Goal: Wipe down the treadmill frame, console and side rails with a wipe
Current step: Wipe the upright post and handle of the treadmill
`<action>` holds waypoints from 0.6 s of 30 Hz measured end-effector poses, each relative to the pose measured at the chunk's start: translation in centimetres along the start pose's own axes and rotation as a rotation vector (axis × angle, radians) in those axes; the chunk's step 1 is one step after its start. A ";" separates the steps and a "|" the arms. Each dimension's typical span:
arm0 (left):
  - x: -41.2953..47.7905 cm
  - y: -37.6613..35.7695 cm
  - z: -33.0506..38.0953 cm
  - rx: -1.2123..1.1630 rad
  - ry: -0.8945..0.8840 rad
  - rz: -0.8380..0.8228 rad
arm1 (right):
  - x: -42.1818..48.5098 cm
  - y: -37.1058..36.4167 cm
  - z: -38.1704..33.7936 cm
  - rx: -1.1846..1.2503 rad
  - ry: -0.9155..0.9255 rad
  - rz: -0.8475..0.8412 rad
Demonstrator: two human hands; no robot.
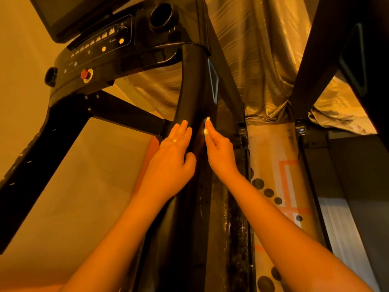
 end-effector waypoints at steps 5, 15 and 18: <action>0.0 0.0 0.0 0.008 -0.001 -0.005 | -3.6 -0.3 0.3 0.043 0.038 -0.017; -0.2 -0.1 -0.3 -0.021 -0.007 -0.002 | -4.4 -0.7 0.6 0.054 0.024 0.017; -0.2 -0.1 -0.3 -0.018 -0.007 -0.007 | -6.1 -1.0 0.5 0.072 0.035 0.007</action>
Point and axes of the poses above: each hand's wrist, its own x-axis towards the middle knuckle, its own y-axis out of the back of the hand, z = x × y, the point moved 7 cm from there along x, towards the middle knuckle, and after that the axes turned 1 degree about -x, right-handed, at the moved point
